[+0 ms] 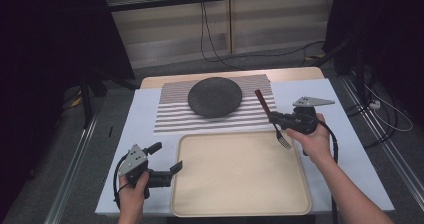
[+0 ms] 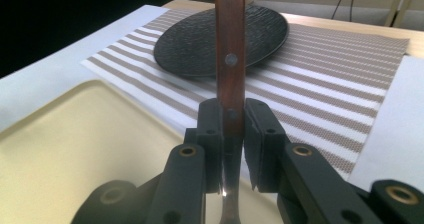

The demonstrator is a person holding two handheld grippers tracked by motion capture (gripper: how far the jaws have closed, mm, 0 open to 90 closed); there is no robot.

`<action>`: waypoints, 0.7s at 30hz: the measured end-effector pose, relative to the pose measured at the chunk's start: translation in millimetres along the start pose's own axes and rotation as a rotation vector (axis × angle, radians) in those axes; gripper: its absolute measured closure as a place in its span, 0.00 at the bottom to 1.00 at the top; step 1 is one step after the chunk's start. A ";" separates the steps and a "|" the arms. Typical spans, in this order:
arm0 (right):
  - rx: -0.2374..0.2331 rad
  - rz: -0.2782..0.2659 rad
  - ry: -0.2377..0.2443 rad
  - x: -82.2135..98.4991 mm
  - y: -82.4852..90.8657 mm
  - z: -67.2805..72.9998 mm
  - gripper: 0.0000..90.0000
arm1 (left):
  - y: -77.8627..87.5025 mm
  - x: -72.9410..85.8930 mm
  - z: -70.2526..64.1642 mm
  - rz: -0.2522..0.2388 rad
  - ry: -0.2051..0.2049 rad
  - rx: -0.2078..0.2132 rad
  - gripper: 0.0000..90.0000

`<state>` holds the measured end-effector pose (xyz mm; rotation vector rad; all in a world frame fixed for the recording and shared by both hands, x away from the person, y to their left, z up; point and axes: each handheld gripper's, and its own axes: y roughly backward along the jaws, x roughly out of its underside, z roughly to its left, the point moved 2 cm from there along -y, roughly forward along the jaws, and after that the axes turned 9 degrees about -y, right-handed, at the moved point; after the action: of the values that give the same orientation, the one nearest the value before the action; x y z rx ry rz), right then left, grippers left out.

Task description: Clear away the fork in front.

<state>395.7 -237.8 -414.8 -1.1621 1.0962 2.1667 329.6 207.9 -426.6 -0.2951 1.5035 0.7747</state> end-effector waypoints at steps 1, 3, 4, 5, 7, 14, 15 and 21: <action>-0.003 -0.004 0.005 2.2 1.5 1.7 0.87 | -0.2 -0.2 -0.2 0.001 -0.003 0.001 0.03; -0.020 -0.003 0.004 6.9 4.4 6.0 0.87 | -0.8 -0.5 -0.7 -0.001 -0.005 0.001 0.03; -0.024 -0.002 0.011 9.0 6.1 8.2 0.87 | -1.2 -0.6 -0.8 0.000 -0.005 0.003 0.03; -0.032 0.001 0.011 10.7 7.5 10.2 0.87 | -1.5 -0.8 -0.9 0.002 -0.005 0.002 0.03; -0.041 -0.004 0.011 14.1 10.7 13.4 0.87 | -1.8 -1.3 -1.1 0.001 -0.003 0.001 0.03; -0.085 -0.028 0.007 21.3 18.1 27.2 0.87 | -1.2 -3.0 -2.2 0.002 0.008 0.000 0.03; -0.089 -0.029 0.005 22.0 18.6 28.9 0.87 | -0.9 -3.7 -2.4 0.002 0.009 0.002 0.03; -0.106 -0.036 0.009 24.1 17.5 37.1 0.87 | -3.8 -8.3 -4.6 -0.004 0.010 0.019 0.03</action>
<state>352.6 -217.6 -415.1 -1.2288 0.9668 2.2167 329.2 199.9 -420.1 -0.2880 1.5188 0.7567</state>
